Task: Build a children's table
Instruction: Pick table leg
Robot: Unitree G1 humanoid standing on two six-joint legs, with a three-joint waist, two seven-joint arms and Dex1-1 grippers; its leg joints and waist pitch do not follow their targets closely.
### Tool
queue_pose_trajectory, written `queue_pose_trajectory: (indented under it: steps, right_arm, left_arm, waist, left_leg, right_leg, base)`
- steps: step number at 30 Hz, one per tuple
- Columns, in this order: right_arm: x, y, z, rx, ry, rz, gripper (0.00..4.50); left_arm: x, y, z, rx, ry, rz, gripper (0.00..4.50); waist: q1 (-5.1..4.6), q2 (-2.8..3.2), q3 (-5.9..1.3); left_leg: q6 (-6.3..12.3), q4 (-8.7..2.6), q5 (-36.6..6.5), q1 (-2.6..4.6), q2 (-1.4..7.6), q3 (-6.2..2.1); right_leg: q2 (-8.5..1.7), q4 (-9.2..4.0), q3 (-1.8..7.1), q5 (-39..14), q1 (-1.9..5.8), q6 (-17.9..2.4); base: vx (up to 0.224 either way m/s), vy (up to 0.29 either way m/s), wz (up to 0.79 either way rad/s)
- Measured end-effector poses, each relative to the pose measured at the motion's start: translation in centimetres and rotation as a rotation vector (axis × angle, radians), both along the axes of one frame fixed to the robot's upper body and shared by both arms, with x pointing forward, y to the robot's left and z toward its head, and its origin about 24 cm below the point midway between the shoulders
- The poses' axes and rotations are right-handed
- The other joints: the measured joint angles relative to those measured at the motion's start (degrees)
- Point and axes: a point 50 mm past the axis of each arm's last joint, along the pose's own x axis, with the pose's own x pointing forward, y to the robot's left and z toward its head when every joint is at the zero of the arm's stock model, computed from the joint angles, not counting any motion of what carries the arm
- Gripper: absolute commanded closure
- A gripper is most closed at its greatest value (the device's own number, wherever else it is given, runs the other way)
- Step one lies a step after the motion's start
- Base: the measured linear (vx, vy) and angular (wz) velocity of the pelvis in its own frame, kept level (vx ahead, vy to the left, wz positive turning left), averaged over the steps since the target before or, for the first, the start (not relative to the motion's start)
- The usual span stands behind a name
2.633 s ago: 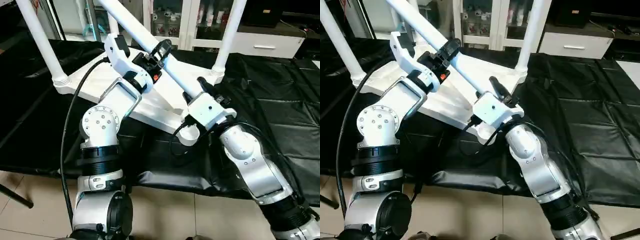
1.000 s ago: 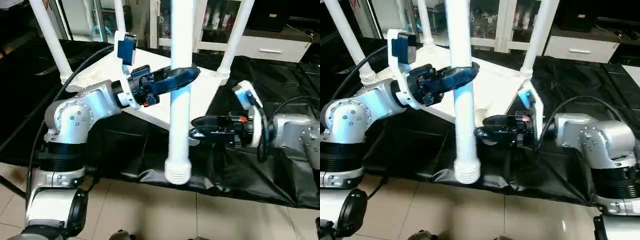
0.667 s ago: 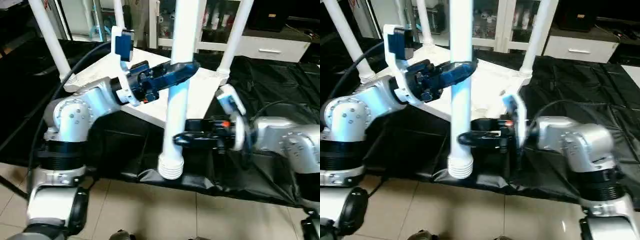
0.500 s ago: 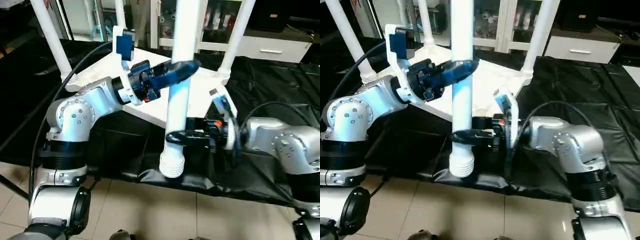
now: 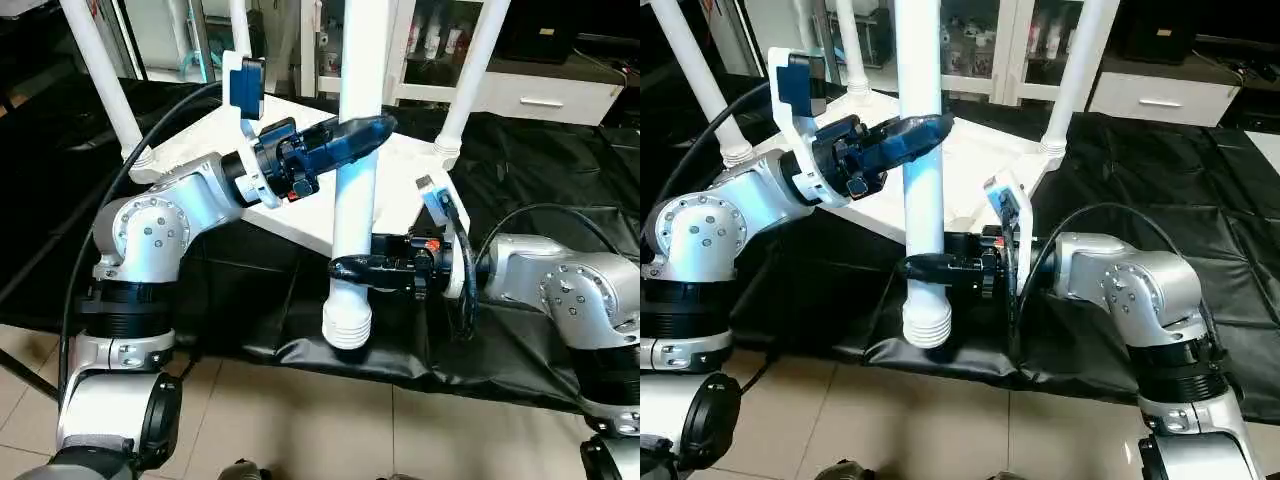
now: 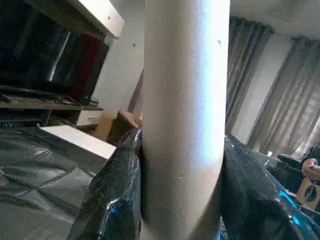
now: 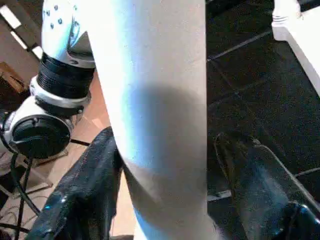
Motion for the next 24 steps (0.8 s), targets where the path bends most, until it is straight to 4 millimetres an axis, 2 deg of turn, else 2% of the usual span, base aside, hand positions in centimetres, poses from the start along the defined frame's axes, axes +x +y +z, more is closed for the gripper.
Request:
queue_pose_trajectory:
  steps: [10, 11, 13, 17, 18, 21, 24]
  right_arm:
    - [0.0, -0.3, 0.3, -0.004, -0.011, -0.01, 2.48]
    - [0.0, -0.4, 0.3, -0.007, -0.012, -0.016, 2.55]
    - [0.2, -0.7, 0.3, -0.008, -0.015, -0.034, 2.58]
    - [0.7, -1.6, 0.4, -0.043, -0.028, -0.111, 2.64]
    - [0.8, -1.7, 0.3, -0.053, -0.034, -0.128, 2.66]
    - [1.3, -2.0, 0.2, -0.094, -0.065, -0.189, 2.67]
    - [1.6, -2.4, 0.2, -0.135, -0.079, -0.237, 2.67]
  left_arm:
    - [0.4, 0.1, -0.2, -0.002, 0.006, 0.034, 2.77]
    - [0.6, 0.0, -0.3, -0.002, 0.017, 0.046, 2.42]
    - [1.1, -0.2, -0.4, -0.003, 0.06, 0.076, 2.07]
    - [2.3, 0.2, -0.4, 0.008, 0.135, 0.188, 2.0]
    - [2.5, 0.3, -0.5, 0.017, 0.144, 0.208, 1.72]
    - [2.9, 0.6, -0.8, 0.076, 0.143, 0.294, 1.66]
    - [3.4, 1.1, -0.9, 0.169, 0.095, 0.397, 1.23]
  waist:
    - [0.02, 0.0, 0.0]
    - [0.02, 0.0, 0.0]
    - [0.1, 0.0, 0.0]
    - [0.02, -0.01, 0.0]
    - [-0.05, -0.01, 0.0]
    - [-0.1, -0.01, 0.0]
    - [-0.04, -0.01, 0.0]
  left_leg:
    - [0.0, 0.0, 0.0, 0.0, 0.0, 0.0]
    - [0.0, 0.0, 0.0, 0.0, 0.0, 0.0]
    - [0.0, 0.0, 0.0, -0.01, -0.01, 0.0]
    - [-0.02, 0.0, 0.01, 0.0, -0.01, -0.01]
    - [-0.02, 0.0, 0.01, -0.01, -0.01, -0.01]
    - [-0.02, -0.02, 0.01, -0.03, 0.01, -0.02]
    - [-0.02, -0.02, 0.01, -0.05, 0.01, -0.03]
  right_leg:
    - [0.0, -0.01, 0.0, 0.0, 0.0, 0.0]
    - [0.0, -0.01, 0.0, 0.0, 0.01, 0.0]
    - [0.0, 0.0, 0.01, 0.0, 0.01, 0.0]
    - [0.0, 0.0, 0.01, 0.01, 0.01, -0.01]
    - [0.01, 0.0, 0.01, 0.01, -0.01, -0.01]
    - [0.02, 0.0, -0.01, 0.01, -0.04, 0.0]
    - [0.02, -0.05, -0.02, 0.0, -0.03, 0.0]
  base:
    - [0.0, 0.0, 0.0]
    - [0.0, 0.0, 0.0]
    - [0.0, 0.0, 0.0]
    - [0.0, 0.0, 0.0]
    - [0.0, 0.0, 0.0]
    - [0.0, 0.0, 0.0]
    - [0.0, 0.0, 0.0]
